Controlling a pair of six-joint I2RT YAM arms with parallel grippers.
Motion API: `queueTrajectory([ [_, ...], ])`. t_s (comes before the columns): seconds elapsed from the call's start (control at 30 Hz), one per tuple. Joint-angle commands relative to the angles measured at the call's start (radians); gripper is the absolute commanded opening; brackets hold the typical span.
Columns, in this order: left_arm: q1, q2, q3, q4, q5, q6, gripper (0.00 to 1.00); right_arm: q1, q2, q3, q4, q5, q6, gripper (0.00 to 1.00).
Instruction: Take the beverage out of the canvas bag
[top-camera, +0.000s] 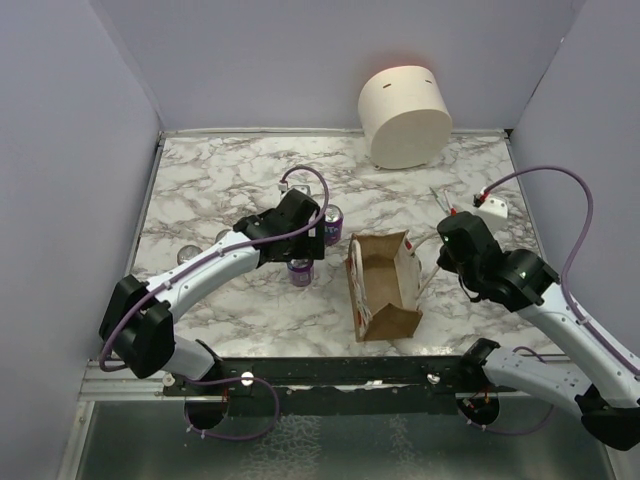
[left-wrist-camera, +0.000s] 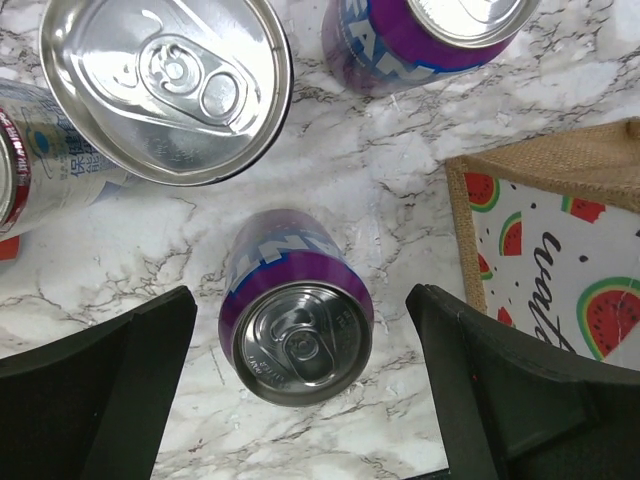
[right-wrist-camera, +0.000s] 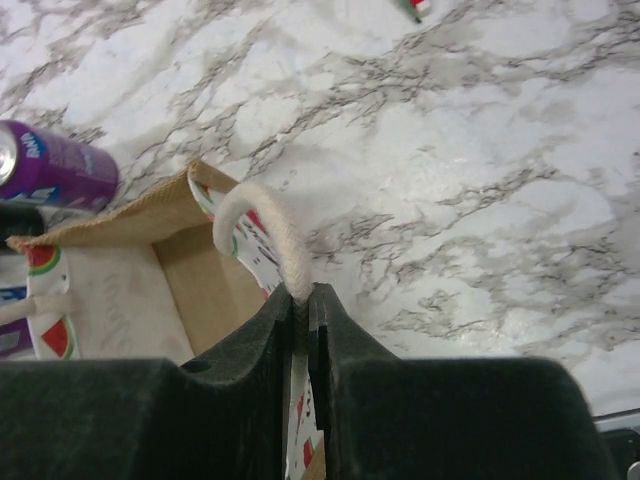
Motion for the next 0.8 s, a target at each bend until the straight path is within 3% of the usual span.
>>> queueTrajectory([
  [0.0, 0.003, -0.041, 0.051, -0.005, 0.005, 0.022, 0.95, 0.001, 0.02, 0.057, -0.108, 0.189, 0.11, 0.11],
  [0.23, 0.003, -0.07, 0.132, -0.057, -0.011, 0.045, 0.96, 0.001, -0.037, 0.087, -0.322, 0.217, 0.284, 0.11],
  [0.37, 0.003, -0.074, 0.229, -0.102, -0.042, 0.086, 0.97, 0.001, -0.117, 0.044, -0.23, 0.16, 0.174, 0.17],
  [0.47, 0.003, -0.08, 0.308, -0.119, -0.052, 0.118, 0.97, 0.001, -0.182, 0.017, -0.122, 0.08, 0.02, 0.37],
  [0.53, 0.003, -0.082, 0.363, -0.133, -0.059, 0.137, 0.97, 0.0, -0.21, 0.035, -0.119, 0.066, -0.016, 0.47],
  [0.6, 0.003, -0.084, 0.419, -0.149, -0.067, 0.15, 0.98, 0.001, -0.233, 0.069, -0.15, 0.075, 0.003, 0.65],
  [0.63, 0.003, -0.088, 0.446, -0.153, -0.072, 0.157, 0.98, 0.001, -0.243, 0.09, -0.152, 0.068, -0.01, 0.68],
  [0.7, 0.003, -0.102, 0.491, -0.151, -0.079, 0.166, 0.98, 0.0, -0.248, 0.147, -0.16, 0.044, -0.05, 0.88],
  [0.77, 0.003, -0.12, 0.529, -0.144, -0.091, 0.172, 0.98, 0.001, -0.233, 0.233, -0.192, 0.03, -0.066, 0.93],
])
